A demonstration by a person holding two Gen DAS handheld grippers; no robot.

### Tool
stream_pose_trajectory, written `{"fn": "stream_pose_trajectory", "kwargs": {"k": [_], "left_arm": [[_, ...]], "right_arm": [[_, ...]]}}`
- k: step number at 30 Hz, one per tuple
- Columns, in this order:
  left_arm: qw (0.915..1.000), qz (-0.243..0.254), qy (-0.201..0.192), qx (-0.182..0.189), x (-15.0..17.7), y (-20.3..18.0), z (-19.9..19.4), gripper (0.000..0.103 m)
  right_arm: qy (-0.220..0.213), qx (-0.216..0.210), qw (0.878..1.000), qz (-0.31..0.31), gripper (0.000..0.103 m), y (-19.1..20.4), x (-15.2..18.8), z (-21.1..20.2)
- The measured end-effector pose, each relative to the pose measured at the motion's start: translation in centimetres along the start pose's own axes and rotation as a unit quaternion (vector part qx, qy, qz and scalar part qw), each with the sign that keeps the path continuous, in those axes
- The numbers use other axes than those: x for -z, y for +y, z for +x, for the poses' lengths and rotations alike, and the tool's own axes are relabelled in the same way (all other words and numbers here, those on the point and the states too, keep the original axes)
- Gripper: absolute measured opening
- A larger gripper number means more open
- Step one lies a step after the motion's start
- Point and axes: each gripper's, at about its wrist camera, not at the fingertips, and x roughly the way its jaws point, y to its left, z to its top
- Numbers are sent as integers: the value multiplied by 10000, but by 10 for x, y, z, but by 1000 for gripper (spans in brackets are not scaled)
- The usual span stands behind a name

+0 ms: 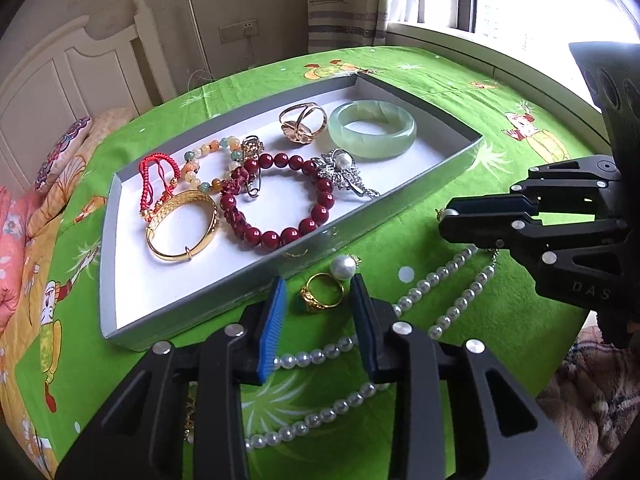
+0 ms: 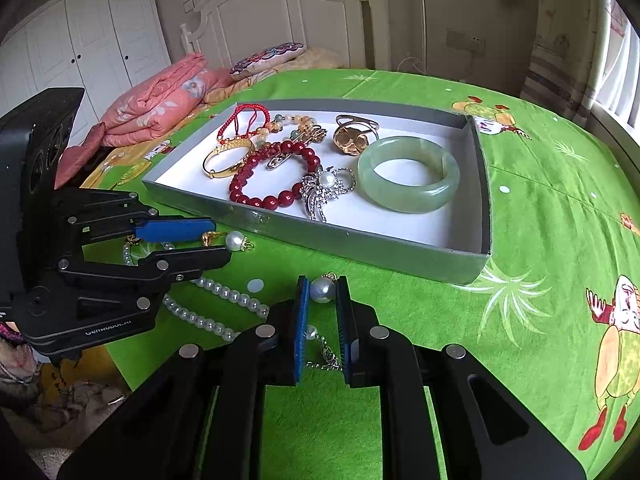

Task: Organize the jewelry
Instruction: 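Grasp the pearl earring with the right tool while the left tool grasps the gold ring, then carry the earring and gold ring into the tray and open both tools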

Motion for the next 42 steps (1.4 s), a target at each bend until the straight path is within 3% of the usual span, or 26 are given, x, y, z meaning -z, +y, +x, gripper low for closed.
{"fn": "stream_pose_trajectory", "kwargs": {"k": [22,42], "left_arm": [[9984,-305,-476,16,22,0,-26,23],[9958,-238,-871,-164,-9,13,-47,23]], "right_arm": [[-174,-20,9998,-9,13,2,-1,-8],[-615,101,9980,-136,13,3,-21,-25]]}}
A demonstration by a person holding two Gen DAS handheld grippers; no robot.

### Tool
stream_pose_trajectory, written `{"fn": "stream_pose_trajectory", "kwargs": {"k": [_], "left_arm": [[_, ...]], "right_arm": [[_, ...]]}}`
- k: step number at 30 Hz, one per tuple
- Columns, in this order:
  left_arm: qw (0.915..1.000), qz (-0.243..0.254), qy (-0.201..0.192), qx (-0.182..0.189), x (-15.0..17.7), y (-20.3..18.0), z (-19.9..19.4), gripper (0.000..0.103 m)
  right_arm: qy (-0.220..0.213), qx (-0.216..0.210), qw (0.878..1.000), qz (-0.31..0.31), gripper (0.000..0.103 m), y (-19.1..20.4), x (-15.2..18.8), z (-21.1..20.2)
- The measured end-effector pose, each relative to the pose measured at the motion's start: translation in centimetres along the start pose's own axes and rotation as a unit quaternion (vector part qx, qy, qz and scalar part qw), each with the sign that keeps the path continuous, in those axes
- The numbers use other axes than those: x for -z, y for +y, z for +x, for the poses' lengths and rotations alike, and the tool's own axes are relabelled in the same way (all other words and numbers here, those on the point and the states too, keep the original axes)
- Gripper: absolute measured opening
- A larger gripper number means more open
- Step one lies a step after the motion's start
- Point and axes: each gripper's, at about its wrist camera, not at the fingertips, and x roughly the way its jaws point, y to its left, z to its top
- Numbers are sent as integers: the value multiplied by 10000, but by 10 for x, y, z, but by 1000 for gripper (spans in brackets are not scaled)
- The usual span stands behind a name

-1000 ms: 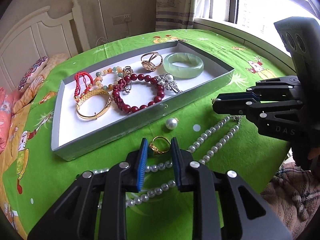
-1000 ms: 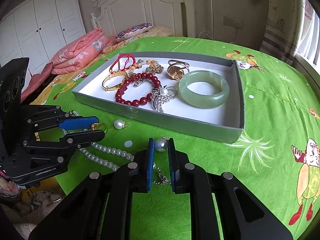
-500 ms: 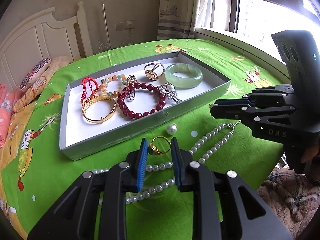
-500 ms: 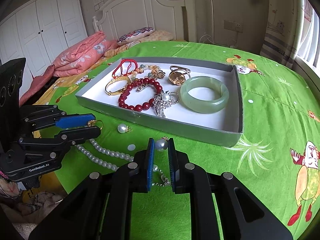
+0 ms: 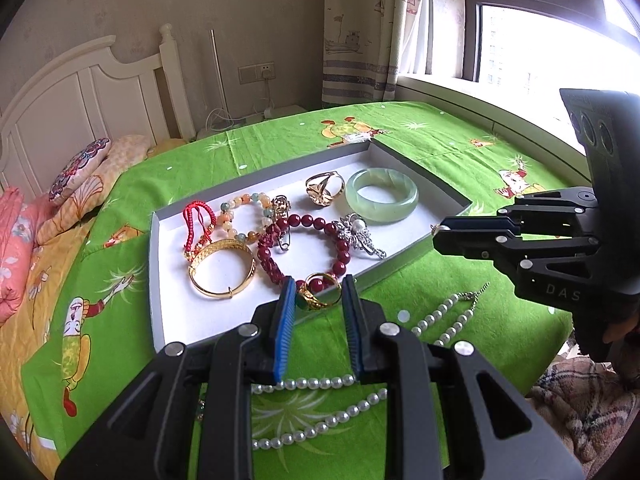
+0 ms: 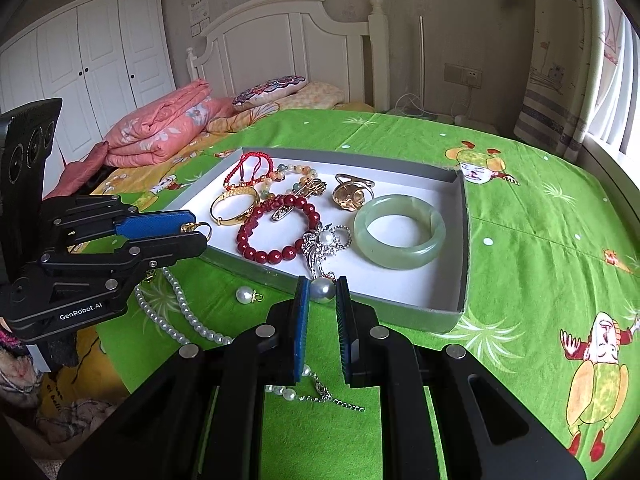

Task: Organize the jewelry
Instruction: 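Carry the earring and gold ring into the tray and open both tools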

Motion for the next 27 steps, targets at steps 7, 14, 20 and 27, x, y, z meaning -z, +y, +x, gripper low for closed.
{"fn": "stream_pose_trajectory", "kwargs": {"k": [7,14,20,27], "left_arm": [[10000,-51,-32,10,-20,7,12,23],[9999,8,102,-94,-34,8,35,23],[9996,-5,235,-179,-39,9,55,23],[9990,-106,335,-291,-39,16,69,23]], "right_arm": [[-91,92,9999,-52,13,-2,-13,5],[-33,145,9999,-66,13,-6,-22,20],[61,207,9998,-38,13,-10,-26,35],[169,207,9996,45,15,-13,-28,48]]}}
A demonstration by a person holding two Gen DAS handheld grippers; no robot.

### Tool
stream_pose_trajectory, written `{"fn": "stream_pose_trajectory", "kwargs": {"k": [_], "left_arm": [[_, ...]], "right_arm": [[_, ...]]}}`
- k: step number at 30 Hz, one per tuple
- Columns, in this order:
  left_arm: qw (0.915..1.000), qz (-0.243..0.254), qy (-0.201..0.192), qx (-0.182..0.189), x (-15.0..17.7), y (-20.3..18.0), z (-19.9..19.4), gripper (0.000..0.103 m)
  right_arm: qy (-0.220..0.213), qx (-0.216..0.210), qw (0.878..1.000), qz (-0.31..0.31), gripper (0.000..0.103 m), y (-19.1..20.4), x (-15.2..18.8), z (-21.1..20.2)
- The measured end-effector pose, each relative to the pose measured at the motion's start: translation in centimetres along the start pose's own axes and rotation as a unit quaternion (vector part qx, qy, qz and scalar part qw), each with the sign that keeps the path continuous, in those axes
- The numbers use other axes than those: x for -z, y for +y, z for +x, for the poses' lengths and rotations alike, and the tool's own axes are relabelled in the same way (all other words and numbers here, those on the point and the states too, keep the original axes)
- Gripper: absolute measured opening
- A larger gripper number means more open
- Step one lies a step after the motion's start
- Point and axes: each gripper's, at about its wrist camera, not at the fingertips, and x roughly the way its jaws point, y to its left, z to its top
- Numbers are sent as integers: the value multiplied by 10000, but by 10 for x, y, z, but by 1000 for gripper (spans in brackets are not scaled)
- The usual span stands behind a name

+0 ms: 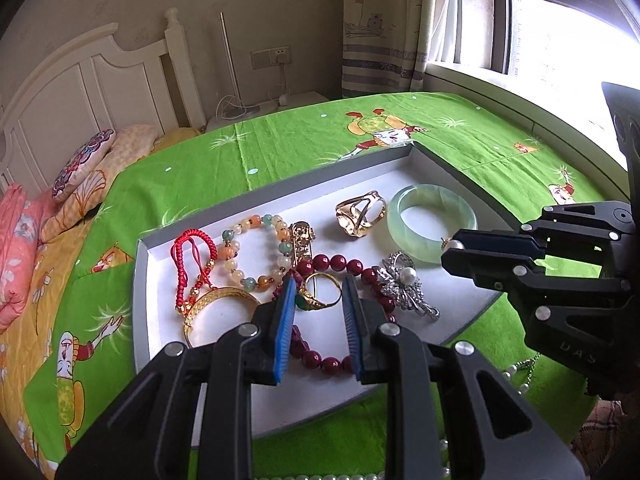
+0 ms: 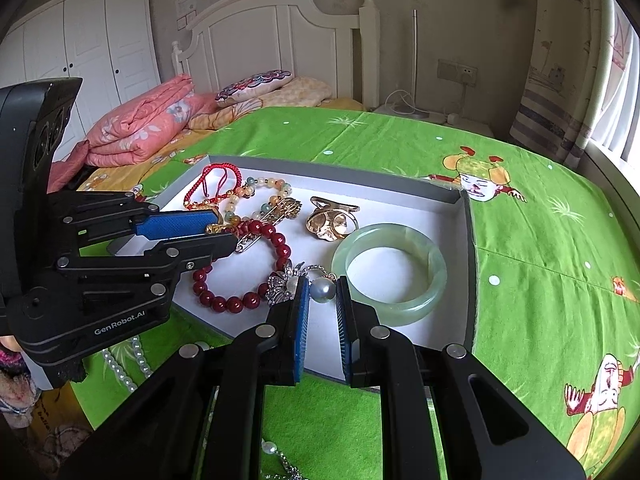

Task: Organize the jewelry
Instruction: 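Carry the earring and gold ring into the tray and open both tools, then withdraw both tools from the tray toward the pearl necklace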

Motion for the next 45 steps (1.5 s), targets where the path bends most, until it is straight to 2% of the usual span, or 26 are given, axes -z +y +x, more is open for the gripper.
{"fn": "stream_pose_trajectory", "kwargs": {"k": [1,2,3,5,8,12,22,24,27,30,39,43,45], "left_arm": [[10000,-26,-8,-37,0,0,1,24],[9999,-63,-5,-81,0,2,3,32],[9999,-109,-11,-117,1,4,3,50],[9994,-205,-156,-231,2,7,-1,70],[9988,-215,-279,-343,4,10,-12,73],[9973,-182,-409,-589,8,13,-20,84],[9961,-241,-484,-702,14,15,-30,88],[9954,-310,-537,-726,15,20,-35,92],[9940,-497,-600,-766,19,31,-44,93],[9928,-707,-613,-746,26,43,-52,95],[9889,-1022,-549,-928,61,64,-69,96],[9856,-1225,-516,-1046,79,78,-77,97],[9841,-1292,-470,-1122,87,83,-78,99]], "right_arm": [[23,-9,10000,47,15,-2,0,2],[20,7,10000,96,20,-3,0,2],[7,38,9999,141,29,-5,0,2],[-72,50,9997,223,44,-10,1,-3],[-214,112,9995,217,44,-13,2,-13],[-299,95,9990,323,44,-18,1,-21],[-320,79,9980,536,45,-27,6,-28],[-324,75,9976,610,48,-31,8,-30],[-335,52,9970,698,48,-35,11,-34],[-322,41,9965,772,53,-38,15,-35],[-194,-34,9959,879,55,-38,30,-39],[-178,-192,9978,603,63,-23,34,-45],[-105,-406,9984,386,64,-9,35,-45]]}}
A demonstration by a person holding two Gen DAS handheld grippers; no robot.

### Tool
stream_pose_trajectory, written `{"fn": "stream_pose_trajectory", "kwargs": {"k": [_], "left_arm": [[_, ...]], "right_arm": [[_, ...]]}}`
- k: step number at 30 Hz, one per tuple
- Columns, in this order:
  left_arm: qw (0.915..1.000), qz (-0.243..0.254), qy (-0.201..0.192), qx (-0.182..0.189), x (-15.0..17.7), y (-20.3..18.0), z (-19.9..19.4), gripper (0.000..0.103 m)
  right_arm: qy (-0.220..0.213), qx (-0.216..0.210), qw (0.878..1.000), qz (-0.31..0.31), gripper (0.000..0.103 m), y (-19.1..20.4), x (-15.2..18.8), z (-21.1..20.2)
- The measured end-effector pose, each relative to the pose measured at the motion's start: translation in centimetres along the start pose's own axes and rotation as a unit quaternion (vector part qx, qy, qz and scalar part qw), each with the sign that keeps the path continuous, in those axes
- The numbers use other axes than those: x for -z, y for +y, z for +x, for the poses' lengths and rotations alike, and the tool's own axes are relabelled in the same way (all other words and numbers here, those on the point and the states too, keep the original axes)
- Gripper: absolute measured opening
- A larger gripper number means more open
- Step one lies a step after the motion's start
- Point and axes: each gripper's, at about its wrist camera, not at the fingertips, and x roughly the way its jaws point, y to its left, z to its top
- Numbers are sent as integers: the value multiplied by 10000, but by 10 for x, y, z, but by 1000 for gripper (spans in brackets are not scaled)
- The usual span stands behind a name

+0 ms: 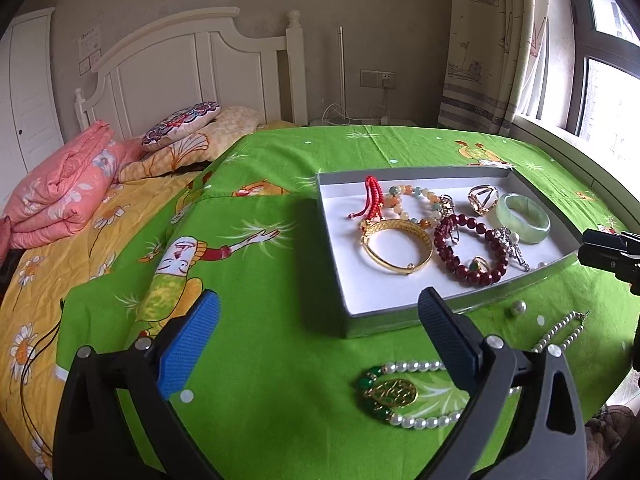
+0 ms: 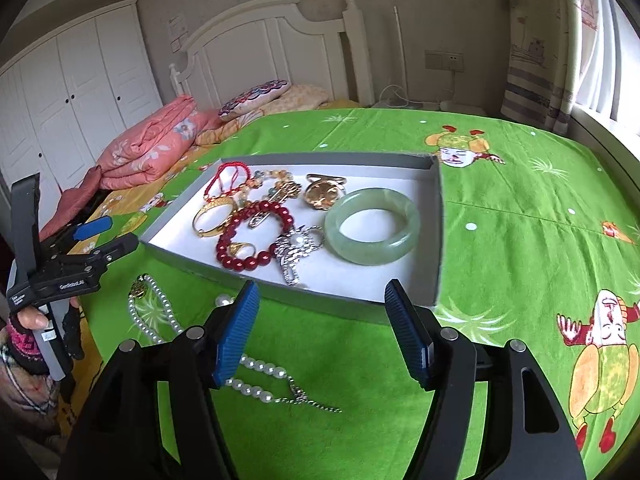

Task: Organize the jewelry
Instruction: 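Withdraw both tools from the tray toward the pearl necklace, then grasp the pearl necklace with the right tool while the left tool grasps the loose white pearl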

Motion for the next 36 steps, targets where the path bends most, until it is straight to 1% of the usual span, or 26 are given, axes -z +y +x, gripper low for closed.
{"fn": "stream_pose_trajectory", "kwargs": {"k": [4,5,6,9,12,14,18,21,23,24,25,26,28,31,32,33,35,36], "left_arm": [[9999,-15,131,-92,12,6,4,99],[9998,-5,144,-111,14,7,5,99],[9998,4,154,-119,16,8,5,99],[9998,1,158,-134,20,10,4,99],[9998,-32,166,-130,23,13,5,99],[9997,-60,199,-122,25,15,6,99],[9995,-120,287,-112,31,19,11,99],[9992,-262,299,-66,37,27,12,101],[9984,-438,351,28,39,35,14,101],[9977,-506,446,27,41,38,18,100],[9983,-400,424,-15,41,37,18,100],[9985,-304,446,-49,41,34,18,100],[9983,-324,479,-53,41,35,19,101],[9983,-306,497,-61,41,35,20,101],[9983,-305,491,-51,41,36,20,101],[9983,-307,486,-31,41,37,20,101],[9984,-304,486,-28,41,37,20,101],[9984,-309,482,-28,41,37,20,101]], "right_arm": [[234,-420,9971,-597,65,34,6,8],[257,-479,9956,-759,66,44,8,9],[285,-531,9939,-923,70,53,10,10],[316,-642,9882,-1351,78,74,14,10],[358,-710,9826,-1676,83,91,17,13],[427,-707,9788,-1874,84,101,18,19],[618,-577,9724,-2175,84,113,21,35],[898,-377,9695,-2250,84,115,24,47],[958,-425,9704,-2174,84,112,23,51],[1019,-471,9713,-2096,84,109,22,52],[1074,-533,9724,-2001,84,107,21,54],[1084,-560,9729,-1964,82,105,20,54],[1070,-540,9736,-1943,77,102,20,54],[1044,-546,9748,-1892,64,96,19,50],[1026,-534,9749,-1903,54,94,19,47],[1009,-530,9748,-1920,36,92,19,44],[975,-453,9734,-2023,17,89,24,36],[944,-390,9723,-2104,12,88,27,33]]}}
